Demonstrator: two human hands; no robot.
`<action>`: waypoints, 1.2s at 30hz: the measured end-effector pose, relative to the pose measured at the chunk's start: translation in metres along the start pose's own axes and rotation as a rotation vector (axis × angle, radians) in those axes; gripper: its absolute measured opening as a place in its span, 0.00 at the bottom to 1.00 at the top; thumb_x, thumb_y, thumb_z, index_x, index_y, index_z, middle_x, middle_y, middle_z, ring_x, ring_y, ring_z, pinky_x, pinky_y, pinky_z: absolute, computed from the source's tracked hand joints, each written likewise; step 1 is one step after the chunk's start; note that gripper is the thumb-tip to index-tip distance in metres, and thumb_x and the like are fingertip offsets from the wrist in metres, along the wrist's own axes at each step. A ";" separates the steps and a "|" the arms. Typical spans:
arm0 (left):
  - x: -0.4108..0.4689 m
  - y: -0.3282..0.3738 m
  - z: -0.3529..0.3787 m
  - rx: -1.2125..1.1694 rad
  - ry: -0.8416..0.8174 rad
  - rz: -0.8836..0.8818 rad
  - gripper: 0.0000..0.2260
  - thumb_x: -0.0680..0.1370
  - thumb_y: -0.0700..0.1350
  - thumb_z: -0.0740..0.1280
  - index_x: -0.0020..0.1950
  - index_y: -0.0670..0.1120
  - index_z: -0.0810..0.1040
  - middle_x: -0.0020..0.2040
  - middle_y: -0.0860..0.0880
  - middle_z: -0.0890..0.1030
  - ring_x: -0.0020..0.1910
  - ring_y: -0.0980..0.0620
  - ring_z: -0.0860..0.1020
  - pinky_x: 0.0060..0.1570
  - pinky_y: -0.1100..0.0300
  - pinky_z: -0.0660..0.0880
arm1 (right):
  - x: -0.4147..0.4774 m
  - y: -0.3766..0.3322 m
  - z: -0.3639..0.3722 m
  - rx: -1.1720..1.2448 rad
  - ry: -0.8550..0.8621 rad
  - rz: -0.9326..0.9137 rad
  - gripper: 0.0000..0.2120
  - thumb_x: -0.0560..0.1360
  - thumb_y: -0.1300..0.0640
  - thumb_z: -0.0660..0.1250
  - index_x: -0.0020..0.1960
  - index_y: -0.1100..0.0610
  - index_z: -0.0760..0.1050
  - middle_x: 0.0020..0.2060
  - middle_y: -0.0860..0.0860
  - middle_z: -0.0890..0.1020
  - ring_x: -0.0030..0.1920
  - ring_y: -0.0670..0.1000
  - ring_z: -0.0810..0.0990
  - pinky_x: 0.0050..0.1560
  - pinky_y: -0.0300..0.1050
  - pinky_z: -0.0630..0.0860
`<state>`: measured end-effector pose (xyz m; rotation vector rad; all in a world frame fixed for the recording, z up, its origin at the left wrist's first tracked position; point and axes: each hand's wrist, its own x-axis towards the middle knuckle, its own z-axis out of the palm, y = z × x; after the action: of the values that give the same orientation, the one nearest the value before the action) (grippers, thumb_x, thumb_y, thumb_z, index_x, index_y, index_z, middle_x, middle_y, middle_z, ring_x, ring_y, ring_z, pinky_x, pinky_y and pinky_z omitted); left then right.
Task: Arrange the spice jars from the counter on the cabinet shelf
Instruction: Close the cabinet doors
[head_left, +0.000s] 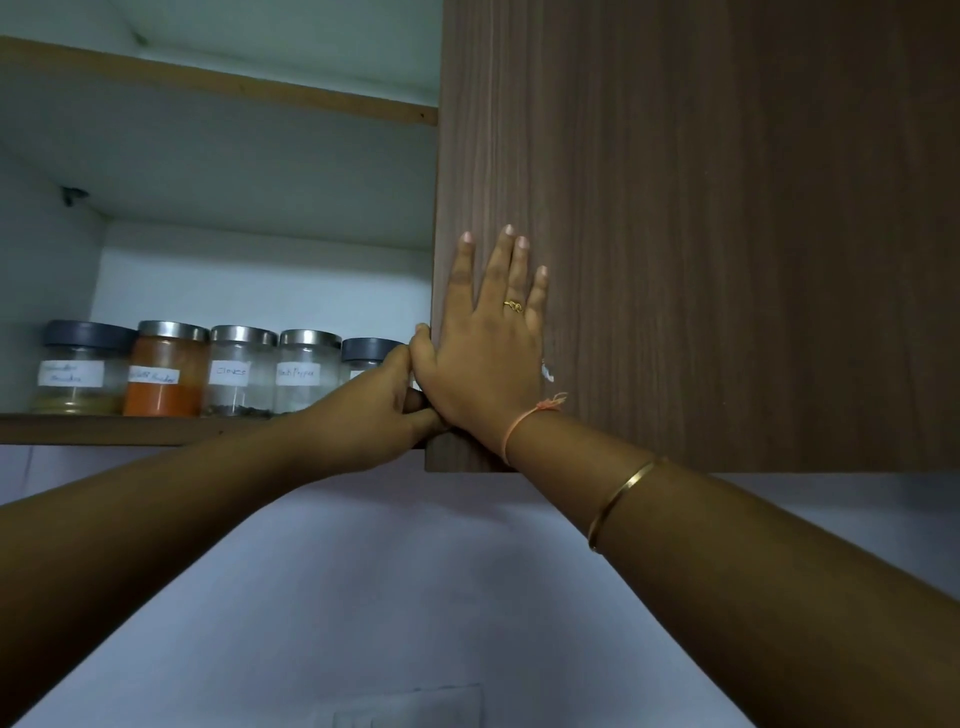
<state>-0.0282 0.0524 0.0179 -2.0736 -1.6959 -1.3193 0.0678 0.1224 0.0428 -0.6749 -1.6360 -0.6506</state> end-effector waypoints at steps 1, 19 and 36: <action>-0.001 0.000 0.001 0.000 0.002 -0.005 0.22 0.74 0.48 0.69 0.64 0.50 0.63 0.41 0.48 0.85 0.45 0.50 0.83 0.52 0.47 0.78 | 0.000 0.002 0.001 0.004 0.008 -0.008 0.38 0.75 0.45 0.56 0.78 0.60 0.44 0.76 0.66 0.44 0.76 0.63 0.41 0.74 0.59 0.38; -0.008 0.006 0.013 0.291 0.026 -0.010 0.28 0.79 0.52 0.61 0.74 0.47 0.53 0.38 0.49 0.80 0.38 0.55 0.78 0.40 0.58 0.75 | -0.006 0.023 -0.016 -0.063 -0.139 -0.136 0.38 0.78 0.35 0.46 0.78 0.58 0.41 0.77 0.59 0.43 0.77 0.57 0.40 0.75 0.56 0.37; -0.093 0.035 -0.079 0.663 0.054 -0.152 0.39 0.76 0.54 0.65 0.77 0.50 0.41 0.73 0.42 0.66 0.66 0.43 0.71 0.59 0.53 0.69 | 0.002 -0.070 -0.111 0.029 -0.381 -0.084 0.33 0.80 0.41 0.50 0.77 0.59 0.48 0.77 0.61 0.49 0.77 0.60 0.47 0.74 0.59 0.50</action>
<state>-0.0368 -0.0748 0.0142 -1.5371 -1.9473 -0.6837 0.0899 -0.0064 0.0585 -0.7445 -2.0308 -0.5807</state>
